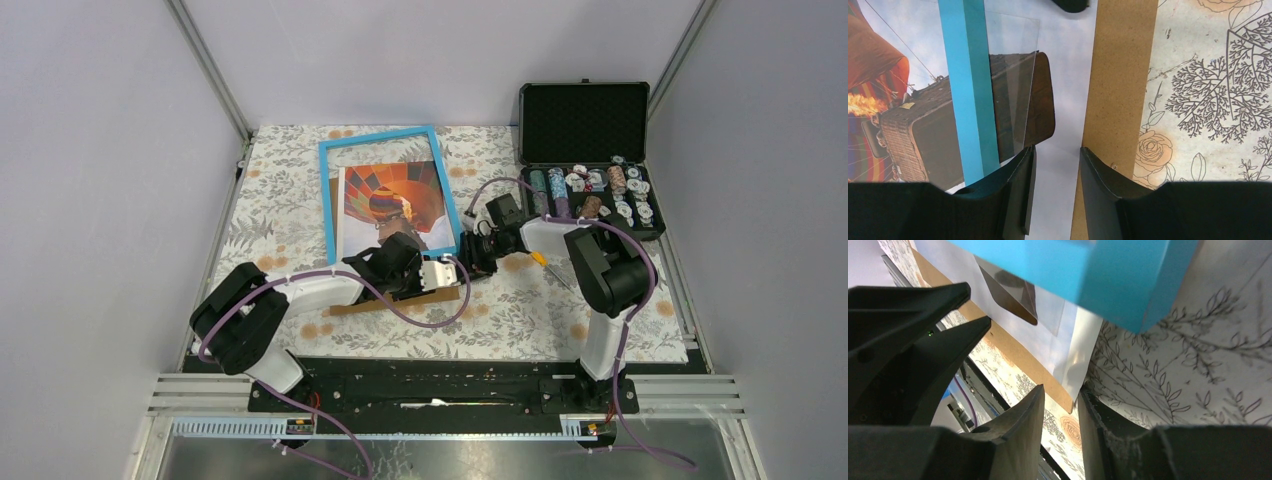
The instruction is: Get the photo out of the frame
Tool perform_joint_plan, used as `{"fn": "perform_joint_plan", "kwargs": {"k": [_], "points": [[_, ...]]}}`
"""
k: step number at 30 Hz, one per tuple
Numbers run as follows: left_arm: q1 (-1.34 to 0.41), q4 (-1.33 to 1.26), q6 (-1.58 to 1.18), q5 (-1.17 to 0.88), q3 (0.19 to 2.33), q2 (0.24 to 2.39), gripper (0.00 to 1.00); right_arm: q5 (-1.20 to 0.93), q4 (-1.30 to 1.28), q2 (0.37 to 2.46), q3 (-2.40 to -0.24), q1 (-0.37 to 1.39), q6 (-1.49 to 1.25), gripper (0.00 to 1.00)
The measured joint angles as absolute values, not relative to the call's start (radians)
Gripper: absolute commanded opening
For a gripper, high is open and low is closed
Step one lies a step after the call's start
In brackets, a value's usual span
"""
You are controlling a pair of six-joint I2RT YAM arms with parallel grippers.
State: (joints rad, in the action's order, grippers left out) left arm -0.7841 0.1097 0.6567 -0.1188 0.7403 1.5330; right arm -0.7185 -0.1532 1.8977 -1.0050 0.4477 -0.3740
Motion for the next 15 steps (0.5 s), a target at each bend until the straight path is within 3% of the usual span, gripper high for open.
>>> {"fn": "perform_joint_plan", "kwargs": {"k": [4, 8, 9, 15], "points": [[-0.784, 0.11, 0.657, -0.119, 0.74, 1.533, 0.43, -0.69, -0.142, 1.91, -1.032, 0.442, -0.371, 0.27], [-0.784, 0.11, 0.657, -0.119, 0.74, 1.533, 0.45, -0.682, -0.14, 1.928, -1.042, 0.436, -0.371, 0.05], [-0.784, 0.11, 0.657, -0.119, 0.74, 1.533, 0.48, -0.683, -0.14, 1.931, -1.042, 0.435, -0.368, 0.01], [-0.783, 0.107, 0.647, -0.119, 0.74, 1.52, 0.75, -0.699, -0.157, 1.933, -1.042, 0.432, -0.363, 0.0]]}}
